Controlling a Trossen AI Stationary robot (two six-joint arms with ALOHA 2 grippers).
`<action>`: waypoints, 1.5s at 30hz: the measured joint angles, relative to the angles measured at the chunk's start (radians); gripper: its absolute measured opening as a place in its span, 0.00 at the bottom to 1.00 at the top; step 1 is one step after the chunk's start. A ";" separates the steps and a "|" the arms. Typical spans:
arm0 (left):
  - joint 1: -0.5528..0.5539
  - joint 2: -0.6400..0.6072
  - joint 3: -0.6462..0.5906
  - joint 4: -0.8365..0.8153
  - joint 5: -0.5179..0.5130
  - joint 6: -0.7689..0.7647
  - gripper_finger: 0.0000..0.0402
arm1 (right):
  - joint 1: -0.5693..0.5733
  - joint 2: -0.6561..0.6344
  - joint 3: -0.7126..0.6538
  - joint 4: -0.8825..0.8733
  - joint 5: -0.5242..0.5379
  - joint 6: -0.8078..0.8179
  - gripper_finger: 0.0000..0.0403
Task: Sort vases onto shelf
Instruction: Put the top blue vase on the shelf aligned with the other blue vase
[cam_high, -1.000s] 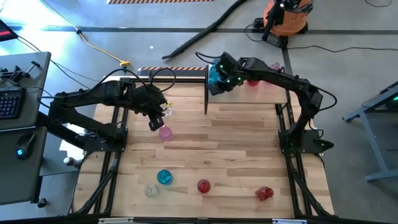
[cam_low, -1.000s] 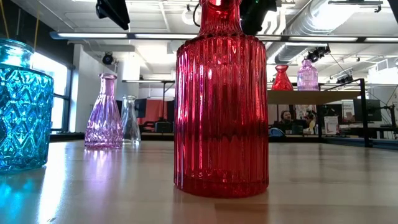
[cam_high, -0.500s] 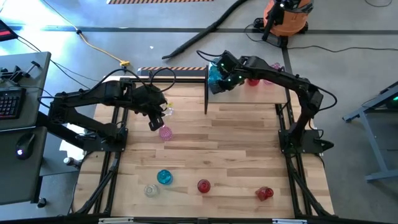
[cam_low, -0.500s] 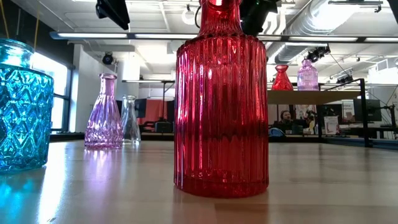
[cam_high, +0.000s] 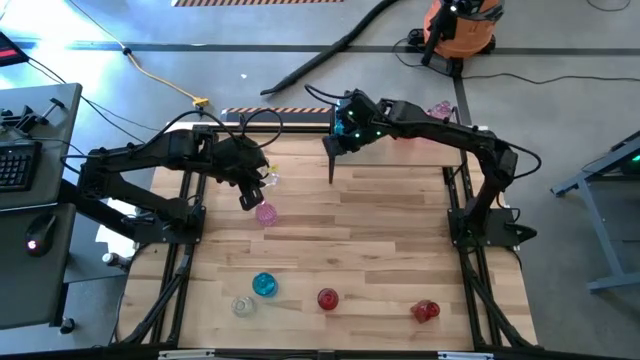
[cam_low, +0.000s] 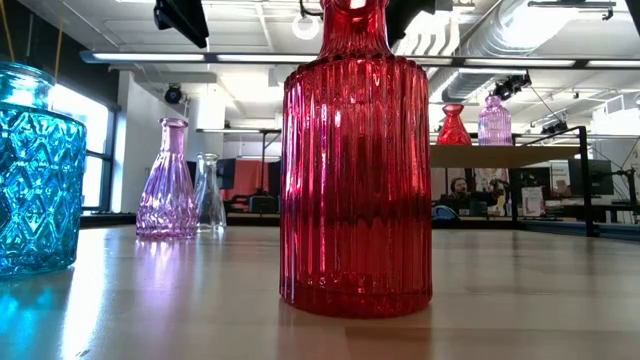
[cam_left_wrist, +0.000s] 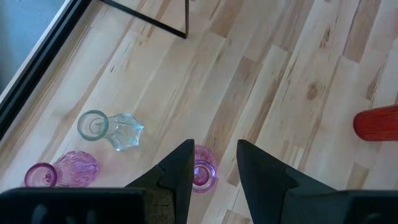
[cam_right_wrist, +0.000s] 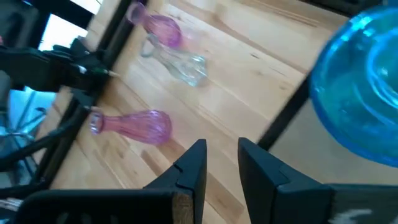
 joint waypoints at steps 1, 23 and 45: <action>0.000 0.000 0.000 0.000 0.000 0.000 0.28 | 0.000 0.000 0.000 0.010 0.002 0.000 0.18; 0.000 0.000 0.000 0.000 0.000 0.000 0.28 | -0.063 -0.001 0.101 -0.082 0.089 -0.045 0.18; 0.000 0.000 0.000 0.004 0.000 -0.002 0.28 | -0.069 0.025 0.101 -0.080 0.092 -0.060 0.18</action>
